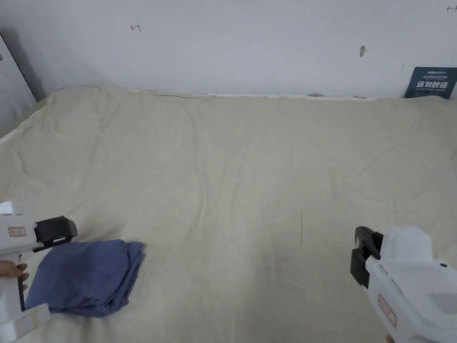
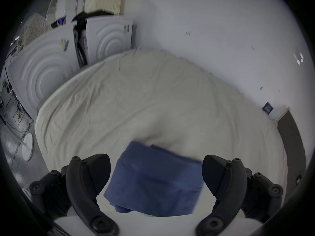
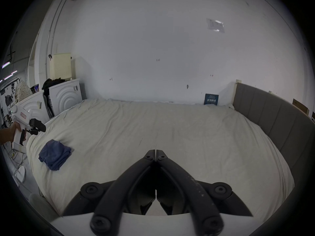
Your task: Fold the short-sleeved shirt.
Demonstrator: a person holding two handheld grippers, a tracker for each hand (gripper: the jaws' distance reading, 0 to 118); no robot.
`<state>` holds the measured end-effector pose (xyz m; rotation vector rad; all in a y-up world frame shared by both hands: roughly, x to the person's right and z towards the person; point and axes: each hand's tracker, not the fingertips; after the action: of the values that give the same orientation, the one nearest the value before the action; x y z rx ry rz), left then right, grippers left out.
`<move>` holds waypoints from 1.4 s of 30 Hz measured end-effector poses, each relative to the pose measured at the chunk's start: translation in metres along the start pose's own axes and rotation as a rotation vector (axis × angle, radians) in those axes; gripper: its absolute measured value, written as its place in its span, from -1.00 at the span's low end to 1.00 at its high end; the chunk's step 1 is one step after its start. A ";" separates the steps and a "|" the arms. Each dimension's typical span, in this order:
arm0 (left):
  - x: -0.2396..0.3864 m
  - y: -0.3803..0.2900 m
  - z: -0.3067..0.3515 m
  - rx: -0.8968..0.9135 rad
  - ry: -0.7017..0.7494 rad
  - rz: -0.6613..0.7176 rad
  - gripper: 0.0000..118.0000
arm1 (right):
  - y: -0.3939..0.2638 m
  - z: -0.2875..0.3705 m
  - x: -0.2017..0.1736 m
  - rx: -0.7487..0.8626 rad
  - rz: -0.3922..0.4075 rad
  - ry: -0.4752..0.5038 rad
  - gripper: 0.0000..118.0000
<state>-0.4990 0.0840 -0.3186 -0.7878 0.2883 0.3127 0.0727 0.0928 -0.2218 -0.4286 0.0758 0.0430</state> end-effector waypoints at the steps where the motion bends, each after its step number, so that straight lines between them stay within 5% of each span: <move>1: 0.012 0.002 0.017 0.049 -0.011 -0.019 0.89 | 0.005 0.006 0.003 0.021 -0.001 -0.003 -0.97; 10: 0.123 -0.005 0.173 0.525 -0.069 -0.185 0.89 | 0.056 0.069 0.032 0.222 0.035 -0.086 -0.97; 19: 0.204 -0.056 0.239 0.827 -0.215 -0.199 0.81 | 0.077 0.124 0.059 0.382 0.092 -0.158 -0.97; 23: 0.233 -0.081 0.243 0.872 -0.241 -0.220 0.43 | 0.076 0.138 0.071 0.409 0.103 -0.178 -0.97; 25: 0.243 -0.093 0.241 0.885 -0.255 -0.232 -0.03 | 0.075 0.142 0.075 0.417 0.101 -0.188 -0.97; 28: 0.258 -0.112 0.232 0.891 -0.277 -0.299 -0.45 | 0.072 0.147 0.082 0.421 0.098 -0.204 -0.97; 29: 0.261 -0.117 0.228 0.889 -0.273 -0.313 -0.93 | 0.072 0.148 0.083 0.419 0.097 -0.207 -0.97; 42: 0.278 -0.150 0.212 0.827 -0.322 -0.379 -1.00 | 0.067 0.149 0.092 0.415 0.080 -0.230 -0.97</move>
<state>-0.1586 0.1852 -0.1813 0.0381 -0.0504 -0.0533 0.1697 0.2181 -0.1216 -0.0043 -0.1241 0.1524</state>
